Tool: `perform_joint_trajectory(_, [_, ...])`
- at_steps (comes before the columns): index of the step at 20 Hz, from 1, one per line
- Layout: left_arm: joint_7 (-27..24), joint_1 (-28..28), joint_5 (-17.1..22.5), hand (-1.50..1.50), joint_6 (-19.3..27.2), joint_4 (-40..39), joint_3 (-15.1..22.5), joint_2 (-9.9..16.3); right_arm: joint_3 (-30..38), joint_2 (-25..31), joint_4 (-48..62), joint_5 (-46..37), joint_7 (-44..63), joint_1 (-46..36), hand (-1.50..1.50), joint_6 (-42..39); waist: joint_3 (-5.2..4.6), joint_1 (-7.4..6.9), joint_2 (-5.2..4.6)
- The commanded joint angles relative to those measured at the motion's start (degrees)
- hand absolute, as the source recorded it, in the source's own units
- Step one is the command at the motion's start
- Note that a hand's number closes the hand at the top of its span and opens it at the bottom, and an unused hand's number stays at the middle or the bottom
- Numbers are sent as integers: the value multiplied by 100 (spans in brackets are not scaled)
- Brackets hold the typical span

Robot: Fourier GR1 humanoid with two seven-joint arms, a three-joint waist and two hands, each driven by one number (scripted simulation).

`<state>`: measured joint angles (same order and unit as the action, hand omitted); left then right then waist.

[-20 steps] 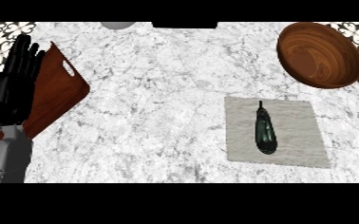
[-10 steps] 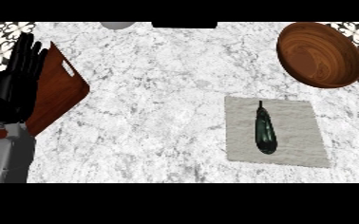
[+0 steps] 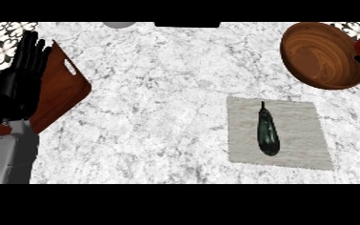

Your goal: Pick the tomato from the placemat and place it in the bowl

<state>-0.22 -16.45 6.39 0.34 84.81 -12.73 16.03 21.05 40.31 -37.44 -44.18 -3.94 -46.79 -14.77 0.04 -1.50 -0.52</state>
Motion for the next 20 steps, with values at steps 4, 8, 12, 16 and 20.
perform_joint_trajectory(4, [-82, -234, -134, 0, 155, -109, 103, -133, 245, -294, 1375, -129, 430, -382, -150, 962, 8, -43, -43])
perform_joint_trajectory(8, [117, 328, 105, 0, -94, 461, 23, -40, 552, -697, 1624, 258, 360, -548, -150, 1169, 8, -89, 2])
perform_joint_trajectory(12, [85, -173, 140, 0, -28, 56, -118, 42, 1191, -477, 1860, 870, -548, -392, -150, 1262, 18, -74, -52])
perform_joint_trajectory(16, [37, -41, -66, 0, 83, 132, 139, -169, 1575, -544, 1736, 1160, -782, -569, -150, 2156, 20, -113, -62])
perform_joint_trajectory(20, [106, 108, 211, 0, -212, 161, -163, 148, 2051, -204, 1801, 1569, -1223, -290, -150, 2439, 17, -80, -38])
